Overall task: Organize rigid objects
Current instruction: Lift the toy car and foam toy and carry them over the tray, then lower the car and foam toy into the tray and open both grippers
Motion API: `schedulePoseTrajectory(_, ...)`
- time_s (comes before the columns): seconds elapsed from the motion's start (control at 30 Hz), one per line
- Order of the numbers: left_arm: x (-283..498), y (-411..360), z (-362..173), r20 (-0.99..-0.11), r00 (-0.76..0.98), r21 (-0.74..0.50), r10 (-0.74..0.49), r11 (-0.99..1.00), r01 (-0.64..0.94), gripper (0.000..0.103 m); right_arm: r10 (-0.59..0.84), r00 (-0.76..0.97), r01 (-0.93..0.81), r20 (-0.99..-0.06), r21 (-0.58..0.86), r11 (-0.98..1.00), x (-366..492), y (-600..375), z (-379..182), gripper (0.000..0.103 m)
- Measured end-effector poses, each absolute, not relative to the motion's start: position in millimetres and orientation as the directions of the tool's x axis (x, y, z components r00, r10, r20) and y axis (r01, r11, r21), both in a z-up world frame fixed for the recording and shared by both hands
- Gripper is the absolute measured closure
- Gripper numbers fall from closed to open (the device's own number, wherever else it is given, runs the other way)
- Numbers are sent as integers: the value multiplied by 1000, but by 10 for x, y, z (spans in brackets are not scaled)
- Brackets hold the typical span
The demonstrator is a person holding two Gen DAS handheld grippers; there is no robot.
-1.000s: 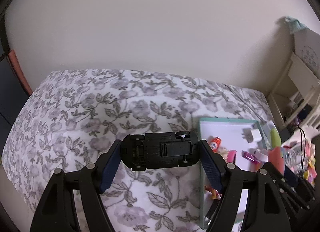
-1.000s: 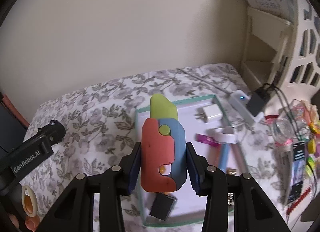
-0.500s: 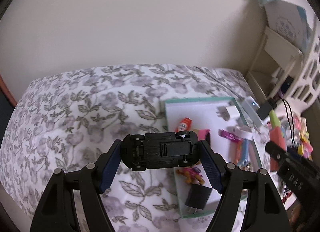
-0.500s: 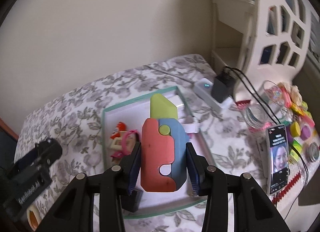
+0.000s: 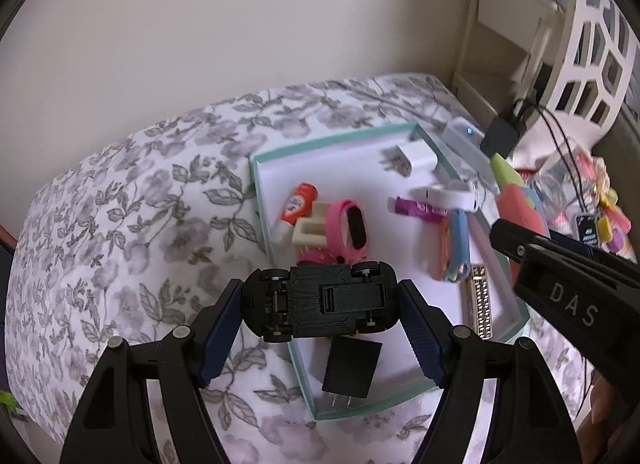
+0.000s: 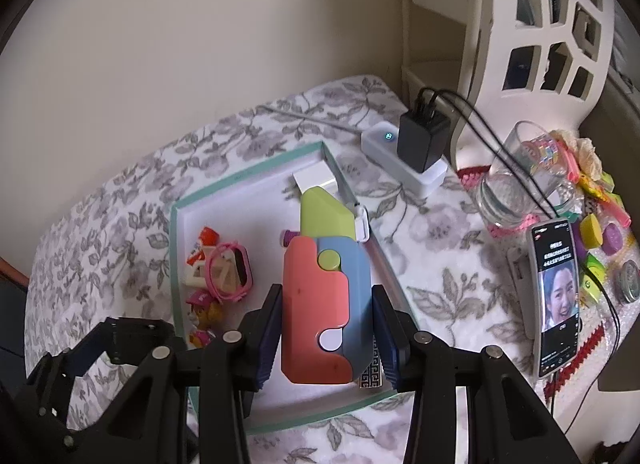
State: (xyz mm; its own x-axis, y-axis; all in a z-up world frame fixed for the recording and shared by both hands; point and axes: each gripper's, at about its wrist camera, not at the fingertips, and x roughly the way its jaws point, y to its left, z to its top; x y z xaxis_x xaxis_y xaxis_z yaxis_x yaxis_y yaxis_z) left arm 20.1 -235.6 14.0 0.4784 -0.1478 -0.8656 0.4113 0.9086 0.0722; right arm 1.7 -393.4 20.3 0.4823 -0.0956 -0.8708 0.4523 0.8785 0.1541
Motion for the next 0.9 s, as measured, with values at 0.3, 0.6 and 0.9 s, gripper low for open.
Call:
schedulePoseTrajectory(0.3, 191, -2473, -48, -879, 465, 119, -107, 895, 429, 26, -62, 416, 427, -907, 135, 894, 129, -3872, -98, 58)
schedulePoseTrajectory(0.6, 144, -2593, -180, -881, 466, 171, -74, 871, 460, 26, -35, 367, 418, -929, 131, 899, 192, -3846, -327, 58)
schedulePoseTrajectory(0.9, 164, -2620, -298, -893, 446, 179, -53, 868, 463, 26, -18, 339, 421, -941, 135, 897, 216, -3853, -456, 58)
